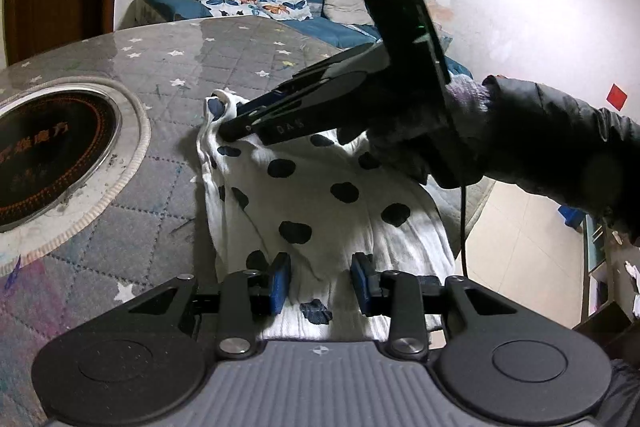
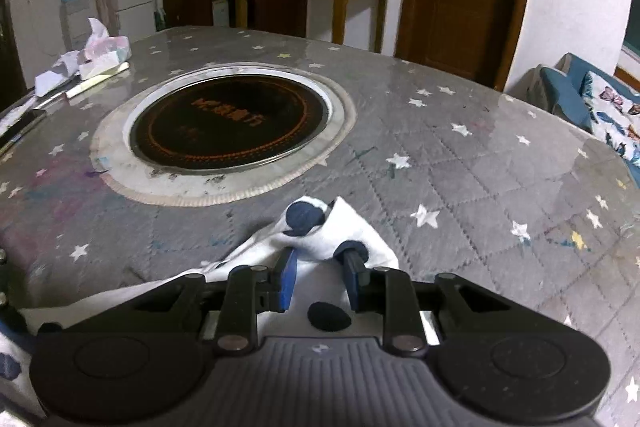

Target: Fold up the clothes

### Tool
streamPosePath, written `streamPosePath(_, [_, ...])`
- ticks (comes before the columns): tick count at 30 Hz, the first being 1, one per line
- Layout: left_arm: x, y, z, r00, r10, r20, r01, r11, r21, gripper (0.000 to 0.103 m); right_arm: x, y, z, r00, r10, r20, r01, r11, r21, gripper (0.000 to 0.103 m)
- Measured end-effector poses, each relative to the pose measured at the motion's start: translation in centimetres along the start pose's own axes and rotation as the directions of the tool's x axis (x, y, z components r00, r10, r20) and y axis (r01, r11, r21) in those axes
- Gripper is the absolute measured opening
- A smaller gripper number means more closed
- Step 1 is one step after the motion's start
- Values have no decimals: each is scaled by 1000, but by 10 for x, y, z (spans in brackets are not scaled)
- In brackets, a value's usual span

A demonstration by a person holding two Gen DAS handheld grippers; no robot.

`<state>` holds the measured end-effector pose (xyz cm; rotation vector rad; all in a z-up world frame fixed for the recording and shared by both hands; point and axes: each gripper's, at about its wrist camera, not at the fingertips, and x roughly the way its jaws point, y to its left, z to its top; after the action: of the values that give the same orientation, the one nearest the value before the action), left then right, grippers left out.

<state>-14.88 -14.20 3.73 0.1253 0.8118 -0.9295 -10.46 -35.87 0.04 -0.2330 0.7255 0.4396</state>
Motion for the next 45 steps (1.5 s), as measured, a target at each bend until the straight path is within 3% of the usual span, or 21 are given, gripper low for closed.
streamPosePath(9, [-11, 0, 4, 999, 47, 11, -47, 999, 15, 37, -5, -9, 13, 999, -20, 50, 19, 1000, 9, 25])
streamPosePath(17, [-23, -23, 7, 999, -6, 48, 3, 998, 59, 45, -55, -22, -9, 997, -65, 44, 65, 998, 3, 34])
streamPosePath(25, [-8, -54, 0, 999, -43, 18, 39, 987, 158, 46, -74, -47, -41, 994, -110, 6, 108, 988, 113, 35])
streamPosePath(31, [5, -67, -11, 1000, 22, 17, -26, 963, 268, 48, -61, -49, -51, 994, -105, -33, 109, 983, 148, 37])
streamPosePath(39, [13, -79, -28, 990, 121, 71, -140, 898, 417, 50, -56, -44, -54, 993, -116, -38, 121, 977, 177, 38])
streamPosePath(45, [8, -61, -29, 981, 175, 84, -194, 890, 412, 50, -55, -32, -55, 992, -119, -35, 123, 972, 198, 38])
